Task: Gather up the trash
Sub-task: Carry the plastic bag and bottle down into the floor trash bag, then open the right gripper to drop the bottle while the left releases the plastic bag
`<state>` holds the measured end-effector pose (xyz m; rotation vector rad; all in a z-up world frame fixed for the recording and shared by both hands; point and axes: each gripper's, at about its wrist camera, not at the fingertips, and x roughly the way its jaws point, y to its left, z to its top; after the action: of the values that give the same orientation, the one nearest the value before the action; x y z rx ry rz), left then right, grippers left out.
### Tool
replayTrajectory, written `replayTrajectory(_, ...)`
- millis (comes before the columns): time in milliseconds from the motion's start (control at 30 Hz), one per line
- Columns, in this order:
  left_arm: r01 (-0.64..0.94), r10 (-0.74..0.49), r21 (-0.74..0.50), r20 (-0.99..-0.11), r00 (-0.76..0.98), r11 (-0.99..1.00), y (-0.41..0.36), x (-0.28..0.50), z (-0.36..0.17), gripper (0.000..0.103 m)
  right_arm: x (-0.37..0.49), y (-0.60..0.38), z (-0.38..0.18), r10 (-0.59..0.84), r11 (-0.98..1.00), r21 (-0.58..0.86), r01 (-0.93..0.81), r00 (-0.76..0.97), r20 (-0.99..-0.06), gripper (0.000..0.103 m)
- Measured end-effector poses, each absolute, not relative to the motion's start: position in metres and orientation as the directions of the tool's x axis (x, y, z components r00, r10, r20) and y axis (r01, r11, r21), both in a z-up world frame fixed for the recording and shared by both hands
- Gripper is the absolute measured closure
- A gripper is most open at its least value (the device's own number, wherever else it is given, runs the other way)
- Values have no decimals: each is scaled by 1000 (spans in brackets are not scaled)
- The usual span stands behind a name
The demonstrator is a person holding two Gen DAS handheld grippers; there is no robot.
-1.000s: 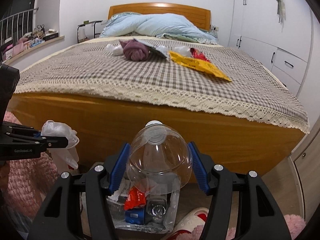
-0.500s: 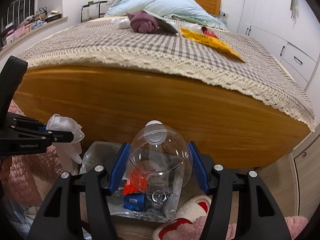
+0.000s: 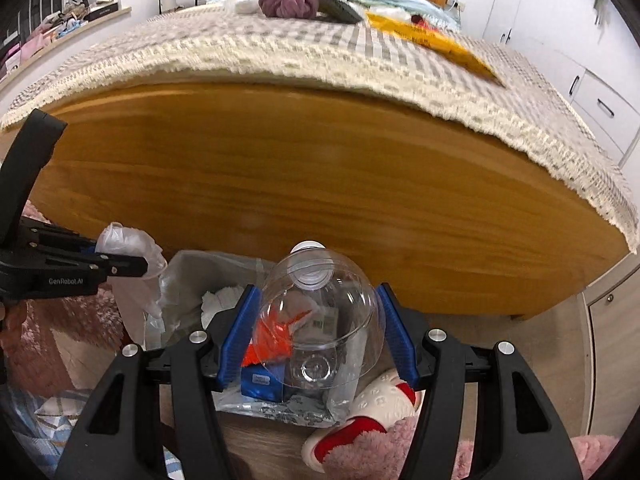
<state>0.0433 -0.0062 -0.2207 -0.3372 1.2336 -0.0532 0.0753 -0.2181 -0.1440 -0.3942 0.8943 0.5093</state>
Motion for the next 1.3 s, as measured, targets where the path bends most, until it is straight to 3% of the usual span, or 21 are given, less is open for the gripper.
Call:
replayTrajectory(500, -118, -270, -296, -943, 193, 948, -23, 56, -274, 90, 92, -217, -195, 134, 823, -93, -561, 351, -927, 45)
replayTrajectory(767, -94, -289, -315, -931, 222, 944, -33, 67, -283, 90, 106, -227, -231, 54, 863, -52, -503, 194, -980, 45)
replayTrajectory(900, -82, -275, -298, -936, 218, 951, -39, 71, -293, 90, 112, -225, -247, 49, 865, -21, -501, 127, -991, 45)
replayTrajectory(1300, -73, -224, -248, -943, 245, 966, -44, 79, -305, 90, 119, -200, -283, -64, 820, -101, -563, 84, -994, 45)
